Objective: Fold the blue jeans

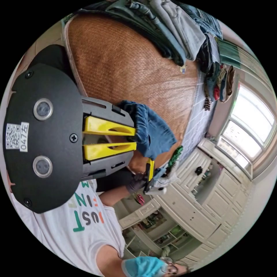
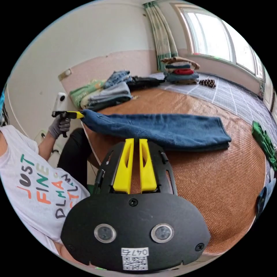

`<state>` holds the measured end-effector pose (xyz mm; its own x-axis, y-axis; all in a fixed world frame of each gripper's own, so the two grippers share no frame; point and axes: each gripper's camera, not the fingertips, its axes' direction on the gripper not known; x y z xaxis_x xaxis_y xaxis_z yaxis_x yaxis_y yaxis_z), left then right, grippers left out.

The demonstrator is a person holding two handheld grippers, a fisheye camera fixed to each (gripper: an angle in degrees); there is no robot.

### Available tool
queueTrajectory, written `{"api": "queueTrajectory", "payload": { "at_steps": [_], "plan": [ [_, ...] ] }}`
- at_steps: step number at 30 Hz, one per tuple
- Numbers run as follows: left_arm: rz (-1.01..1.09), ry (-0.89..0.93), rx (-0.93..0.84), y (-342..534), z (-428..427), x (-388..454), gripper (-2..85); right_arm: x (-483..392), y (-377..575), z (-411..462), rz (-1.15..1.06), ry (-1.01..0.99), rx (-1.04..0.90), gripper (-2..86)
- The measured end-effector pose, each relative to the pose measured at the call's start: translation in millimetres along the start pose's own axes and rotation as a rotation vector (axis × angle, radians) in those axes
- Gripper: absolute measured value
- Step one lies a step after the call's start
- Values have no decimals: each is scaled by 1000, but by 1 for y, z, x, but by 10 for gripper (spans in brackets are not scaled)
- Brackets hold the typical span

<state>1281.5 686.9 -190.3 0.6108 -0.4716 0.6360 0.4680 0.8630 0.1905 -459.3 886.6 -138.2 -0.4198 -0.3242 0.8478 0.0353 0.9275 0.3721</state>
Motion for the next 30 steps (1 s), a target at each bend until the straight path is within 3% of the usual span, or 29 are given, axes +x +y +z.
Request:
{"api": "queueTrajectory", "payload": {
  "at_steps": [9, 17, 20, 25, 30],
  "plan": [
    [-63, 68, -13, -43, -14, -70, 41, 42, -35, -3, 121, -175, -67, -6],
    [-48, -28, -264, -8, 4, -131, 43, 22, 18, 31, 114, -325, -201, -9],
    [-117, 45, -265, 17, 7, -152, 47, 36, 38, -10, 157, -218, -121, 7],
    [-199, 51, -233, 50, 12, -168, 44, 117, 91, -147, 519, 216, 214, 57],
    [-224, 21, -195, 65, 20, -167, 43, 171, 97, -190, 682, 330, 239, 101]
  ]
}}
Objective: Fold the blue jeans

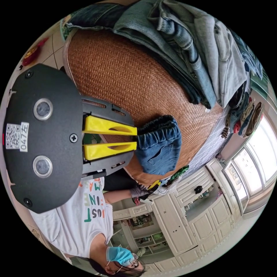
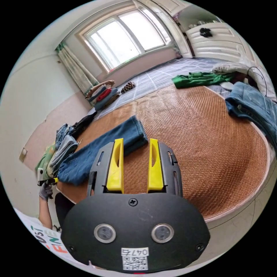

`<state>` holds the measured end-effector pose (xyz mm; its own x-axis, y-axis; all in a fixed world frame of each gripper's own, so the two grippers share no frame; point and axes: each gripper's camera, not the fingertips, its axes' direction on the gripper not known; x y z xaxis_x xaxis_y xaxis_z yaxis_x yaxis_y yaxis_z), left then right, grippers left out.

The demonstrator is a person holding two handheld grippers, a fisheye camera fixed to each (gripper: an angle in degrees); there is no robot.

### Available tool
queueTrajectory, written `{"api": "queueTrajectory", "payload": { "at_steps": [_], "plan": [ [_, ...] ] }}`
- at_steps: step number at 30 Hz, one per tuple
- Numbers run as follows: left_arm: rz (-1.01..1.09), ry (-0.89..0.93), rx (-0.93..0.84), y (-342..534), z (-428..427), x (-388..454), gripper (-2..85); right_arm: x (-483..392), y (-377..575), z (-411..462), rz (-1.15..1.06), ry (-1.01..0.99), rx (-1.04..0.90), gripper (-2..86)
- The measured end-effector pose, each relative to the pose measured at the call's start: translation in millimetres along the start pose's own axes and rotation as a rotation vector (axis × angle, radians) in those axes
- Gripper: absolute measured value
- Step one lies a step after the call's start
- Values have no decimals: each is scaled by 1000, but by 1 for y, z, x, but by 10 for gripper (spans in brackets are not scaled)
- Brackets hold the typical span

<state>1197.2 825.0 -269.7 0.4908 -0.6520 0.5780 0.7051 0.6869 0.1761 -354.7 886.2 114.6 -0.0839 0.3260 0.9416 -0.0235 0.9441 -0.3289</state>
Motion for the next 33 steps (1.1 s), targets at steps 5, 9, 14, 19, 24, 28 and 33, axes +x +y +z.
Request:
{"api": "queueTrajectory", "payload": {
  "at_steps": [5, 9, 14, 19, 24, 28, 33],
  "plan": [
    [-12, -1, 15, 10, 8, -2, 42, 12, -28, 7, 124, -86, -48, 107],
    [-14, 9, 14, 14, 14, -4, 41, -6, -61, -4, 162, -123, -89, 41],
    [16, 28, 43, 20, 19, 13, 17, -74, -109, -97, 35, -88, 85, -5],
    [67, 73, 12, 20, 58, 41, -1, -245, -163, -192, -381, 205, 202, -10],
    [12, 148, 49, 24, 84, 33, -4, -443, -154, -202, -860, 102, 152, -11],
    [-55, 238, 85, 34, 90, 17, -3, -582, -98, -151, -1144, 53, 26, -11],
    [-64, 236, 90, 45, 93, 16, 5, -658, -54, -104, -1276, 9, -131, -9]
  ]
}}
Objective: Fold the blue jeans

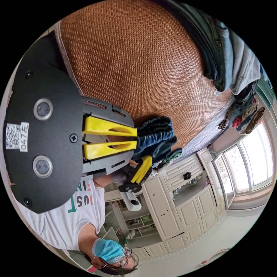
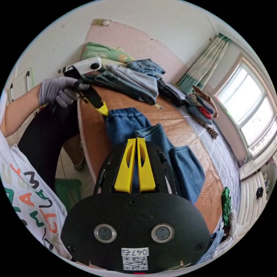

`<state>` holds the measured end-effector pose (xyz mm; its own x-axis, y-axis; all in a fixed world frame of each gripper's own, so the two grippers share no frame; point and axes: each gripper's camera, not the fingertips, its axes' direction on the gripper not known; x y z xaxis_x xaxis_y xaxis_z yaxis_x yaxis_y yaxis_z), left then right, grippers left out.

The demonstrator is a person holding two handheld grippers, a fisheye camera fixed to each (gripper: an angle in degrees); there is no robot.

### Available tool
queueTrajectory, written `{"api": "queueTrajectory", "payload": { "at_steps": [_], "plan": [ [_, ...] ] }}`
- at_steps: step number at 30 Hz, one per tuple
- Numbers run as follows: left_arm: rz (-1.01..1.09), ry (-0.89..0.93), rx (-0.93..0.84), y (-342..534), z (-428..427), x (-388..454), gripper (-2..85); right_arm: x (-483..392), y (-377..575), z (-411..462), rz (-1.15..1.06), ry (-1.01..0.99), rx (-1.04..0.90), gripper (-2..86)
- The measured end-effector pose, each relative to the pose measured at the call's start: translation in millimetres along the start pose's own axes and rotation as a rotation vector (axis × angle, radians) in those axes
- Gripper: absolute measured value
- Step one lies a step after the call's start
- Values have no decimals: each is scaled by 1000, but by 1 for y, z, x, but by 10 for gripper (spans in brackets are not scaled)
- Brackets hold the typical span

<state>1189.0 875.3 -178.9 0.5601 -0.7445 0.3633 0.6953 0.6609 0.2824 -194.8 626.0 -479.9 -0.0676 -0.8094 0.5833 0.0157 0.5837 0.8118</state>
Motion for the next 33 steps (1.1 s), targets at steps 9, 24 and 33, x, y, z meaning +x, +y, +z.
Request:
{"api": "queueTrajectory", "payload": {
  "at_steps": [9, 24, 33],
  "plan": [
    [25, -13, 6, 9, 5, 1, 14, 82, -30, -80, 134, 116, 158, 31],
    [-7, 35, 60, 26, 8, -4, 8, 143, -55, -103, 250, -144, 279, -1],
    [-23, 38, 77, 32, 8, 0, 8, 40, -57, 7, 41, -94, -25, 71]
  ]
}}
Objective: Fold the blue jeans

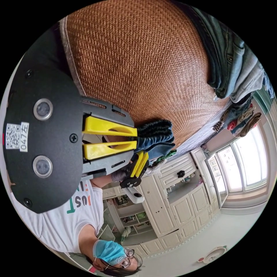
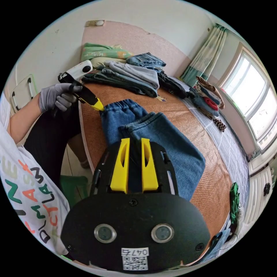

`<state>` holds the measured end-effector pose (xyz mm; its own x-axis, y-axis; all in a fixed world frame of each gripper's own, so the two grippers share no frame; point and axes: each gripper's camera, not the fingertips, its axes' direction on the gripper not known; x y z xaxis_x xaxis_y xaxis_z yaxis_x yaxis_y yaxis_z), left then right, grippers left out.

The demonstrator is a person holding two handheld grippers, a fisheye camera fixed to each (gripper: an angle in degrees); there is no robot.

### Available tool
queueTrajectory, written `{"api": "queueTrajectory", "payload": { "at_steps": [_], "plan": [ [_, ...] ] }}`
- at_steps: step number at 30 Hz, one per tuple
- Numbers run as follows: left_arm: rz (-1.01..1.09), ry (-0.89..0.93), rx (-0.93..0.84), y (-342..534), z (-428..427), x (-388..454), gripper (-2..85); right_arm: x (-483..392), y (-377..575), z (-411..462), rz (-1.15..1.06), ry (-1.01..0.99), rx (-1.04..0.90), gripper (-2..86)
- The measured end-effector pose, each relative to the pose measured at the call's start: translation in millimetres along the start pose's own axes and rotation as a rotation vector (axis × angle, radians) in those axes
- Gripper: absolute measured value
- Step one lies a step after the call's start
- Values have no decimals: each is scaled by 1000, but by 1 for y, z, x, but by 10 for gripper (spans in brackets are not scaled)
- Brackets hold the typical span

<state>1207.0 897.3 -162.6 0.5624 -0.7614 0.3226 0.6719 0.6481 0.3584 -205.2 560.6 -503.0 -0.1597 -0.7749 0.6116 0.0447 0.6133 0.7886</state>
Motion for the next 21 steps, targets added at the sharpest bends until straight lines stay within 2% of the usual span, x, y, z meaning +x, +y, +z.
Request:
{"api": "queueTrajectory", "payload": {
  "at_steps": [4, 8, 13, 18, 21],
  "plan": [
    [2, 14, -1, -3, 0, 2, 5, -20, 8, -6, -50, -76, 17, 136],
    [4, 35, 28, -4, -2, 11, -3, -64, 26, 34, -126, 15, -36, 139],
    [51, 42, 48, -17, -4, 38, -8, -103, 82, 79, -87, 250, -29, 82],
    [106, 19, 57, -33, 3, 68, -9, -115, 147, 109, -62, 292, -63, 35],
    [120, 44, 76, -37, 4, 75, -9, -104, 199, 114, 22, 237, -26, 20]
  ]
}}
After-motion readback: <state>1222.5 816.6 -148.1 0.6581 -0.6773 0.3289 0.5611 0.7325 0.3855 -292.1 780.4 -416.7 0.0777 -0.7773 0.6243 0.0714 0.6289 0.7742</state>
